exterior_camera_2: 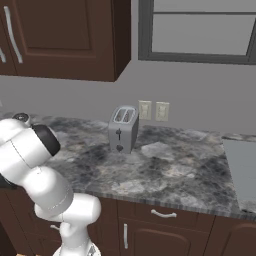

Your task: Pick the avocado and bread from the counter and place them on the plate. Then pick the jam from the cabinet and place it next to the plate. Lastly close the cabinet door.

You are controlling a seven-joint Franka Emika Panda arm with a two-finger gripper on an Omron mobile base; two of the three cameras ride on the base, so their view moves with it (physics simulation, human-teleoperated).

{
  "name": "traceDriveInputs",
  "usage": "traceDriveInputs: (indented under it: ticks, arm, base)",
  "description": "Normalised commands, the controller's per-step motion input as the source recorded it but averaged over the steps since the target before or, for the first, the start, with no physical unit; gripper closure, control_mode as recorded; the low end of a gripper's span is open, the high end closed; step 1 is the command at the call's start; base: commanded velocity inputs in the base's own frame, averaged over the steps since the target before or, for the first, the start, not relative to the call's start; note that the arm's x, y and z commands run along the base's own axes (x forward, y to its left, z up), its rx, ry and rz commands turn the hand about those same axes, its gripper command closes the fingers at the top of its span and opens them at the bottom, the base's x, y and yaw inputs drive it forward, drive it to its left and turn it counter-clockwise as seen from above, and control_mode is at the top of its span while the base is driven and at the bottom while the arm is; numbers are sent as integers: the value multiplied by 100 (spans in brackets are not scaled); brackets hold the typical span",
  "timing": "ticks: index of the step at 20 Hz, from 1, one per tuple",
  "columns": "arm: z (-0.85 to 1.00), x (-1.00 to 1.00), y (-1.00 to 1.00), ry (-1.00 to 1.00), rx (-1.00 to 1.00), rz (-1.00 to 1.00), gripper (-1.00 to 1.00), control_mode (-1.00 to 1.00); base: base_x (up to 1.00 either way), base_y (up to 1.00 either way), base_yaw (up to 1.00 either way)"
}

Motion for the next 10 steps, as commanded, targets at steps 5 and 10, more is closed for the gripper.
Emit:
traceDriveInputs:
  ticks: [5, 10]
  arm:
    - [-4, 4, 17, 0, 0, 0, -100, -100]
    - [0, 2, 5, 0, 0, 0, -100, -100]
  base:
    - [0, 0, 0]
    - [0, 0, 0]
